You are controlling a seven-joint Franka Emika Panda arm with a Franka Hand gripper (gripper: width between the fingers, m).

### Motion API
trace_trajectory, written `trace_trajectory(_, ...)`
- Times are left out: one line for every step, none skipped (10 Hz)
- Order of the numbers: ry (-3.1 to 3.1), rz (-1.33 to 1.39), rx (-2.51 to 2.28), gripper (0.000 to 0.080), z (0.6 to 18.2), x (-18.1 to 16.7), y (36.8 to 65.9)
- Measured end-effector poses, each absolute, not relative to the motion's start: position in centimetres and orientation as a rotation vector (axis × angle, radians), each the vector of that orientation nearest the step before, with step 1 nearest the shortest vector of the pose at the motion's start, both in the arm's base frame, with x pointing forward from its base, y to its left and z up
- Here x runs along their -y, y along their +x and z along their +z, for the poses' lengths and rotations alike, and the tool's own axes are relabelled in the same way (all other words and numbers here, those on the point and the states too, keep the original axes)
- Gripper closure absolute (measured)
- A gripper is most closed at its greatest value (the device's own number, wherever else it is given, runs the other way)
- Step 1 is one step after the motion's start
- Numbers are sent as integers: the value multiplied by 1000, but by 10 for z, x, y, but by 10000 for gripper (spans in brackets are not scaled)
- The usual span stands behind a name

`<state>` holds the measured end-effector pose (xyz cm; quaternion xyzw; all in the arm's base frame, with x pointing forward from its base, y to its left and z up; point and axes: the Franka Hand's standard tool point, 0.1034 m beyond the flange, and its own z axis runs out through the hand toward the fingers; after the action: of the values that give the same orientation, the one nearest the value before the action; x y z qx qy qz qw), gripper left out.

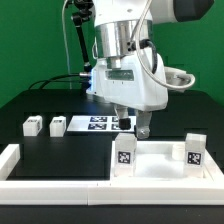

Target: Assemble square table

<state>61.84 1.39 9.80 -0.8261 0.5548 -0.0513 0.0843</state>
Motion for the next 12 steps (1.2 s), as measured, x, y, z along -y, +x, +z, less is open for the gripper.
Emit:
trace_trajectory(-2515,-161,-1582,150,98,-14,618)
trace_trajectory(-2544,-165,-1539,150,98,-13,618)
trace_trajectory(-2619,-177,-1419,150,98,-13,618)
trace_trajectory(-2716,-192,-1268,150,99,-16,618)
trace_trajectory(-2829,-208,-1040,150,100,-19,615)
trace_trajectory(-2939,-223,-766,150,103,-20,612)
trace_trajectory(-3024,-228,-473,150,107,-18,613)
trace_trajectory(-3061,-240,-263,150,107,-11,610)
trace_trajectory(-3069,-267,-72,150,108,8,606)
trace_trajectory(-3085,-263,-23,150,107,16,605)
trace_trajectory(-3095,-260,53,150,107,14,605)
trace_trajectory(-3097,-260,73,150,107,16,605)
